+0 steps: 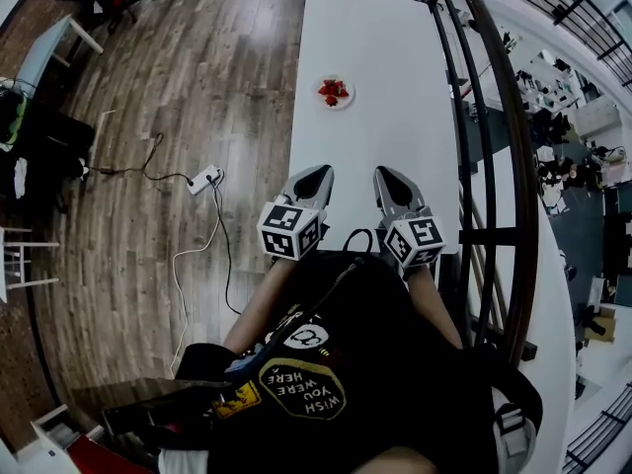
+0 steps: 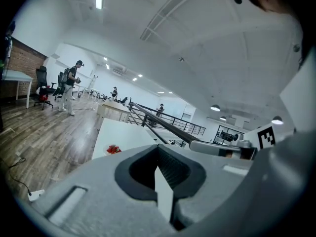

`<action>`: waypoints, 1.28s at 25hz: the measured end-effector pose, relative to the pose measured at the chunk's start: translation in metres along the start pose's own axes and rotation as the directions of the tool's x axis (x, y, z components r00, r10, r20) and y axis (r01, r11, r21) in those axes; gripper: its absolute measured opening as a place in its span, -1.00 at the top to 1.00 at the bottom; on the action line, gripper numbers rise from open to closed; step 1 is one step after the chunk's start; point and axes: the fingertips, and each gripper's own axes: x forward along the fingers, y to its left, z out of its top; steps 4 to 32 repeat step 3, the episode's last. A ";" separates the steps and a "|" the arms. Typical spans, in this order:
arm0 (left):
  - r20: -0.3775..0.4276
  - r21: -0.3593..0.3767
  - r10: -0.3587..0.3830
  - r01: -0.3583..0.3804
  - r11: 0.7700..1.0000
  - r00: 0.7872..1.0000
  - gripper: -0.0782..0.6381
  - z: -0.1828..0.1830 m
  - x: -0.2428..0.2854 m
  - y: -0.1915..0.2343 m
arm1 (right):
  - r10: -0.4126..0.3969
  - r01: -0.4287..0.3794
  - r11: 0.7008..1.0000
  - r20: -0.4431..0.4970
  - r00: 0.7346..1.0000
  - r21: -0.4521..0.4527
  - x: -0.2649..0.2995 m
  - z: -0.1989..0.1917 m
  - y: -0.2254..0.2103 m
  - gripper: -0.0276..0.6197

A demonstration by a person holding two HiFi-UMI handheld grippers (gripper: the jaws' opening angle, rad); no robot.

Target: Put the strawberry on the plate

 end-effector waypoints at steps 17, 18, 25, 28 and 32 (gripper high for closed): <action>0.002 0.001 0.004 -0.004 1.000 1.000 0.77 -0.001 -0.001 0.001 | -0.001 0.001 1.000 -0.014 1.000 0.002 0.000 -0.006 0.000 0.91; 0.002 0.001 0.004 -0.004 1.000 1.000 0.77 -0.001 -0.001 0.001 | -0.001 0.001 1.000 -0.014 1.000 0.002 0.000 -0.006 0.000 0.91; 0.002 0.001 0.004 -0.004 1.000 1.000 0.77 -0.001 -0.001 0.001 | -0.001 0.001 1.000 -0.014 1.000 0.002 0.000 -0.006 0.000 0.91; 0.002 0.001 0.004 -0.004 1.000 1.000 0.77 -0.001 -0.001 0.001 | -0.001 0.001 1.000 -0.014 1.000 0.002 0.000 -0.006 0.000 0.91; 0.002 0.001 0.004 -0.004 1.000 1.000 0.77 -0.001 -0.001 0.001 | -0.001 0.001 1.000 -0.014 1.000 0.002 0.000 -0.006 0.000 0.91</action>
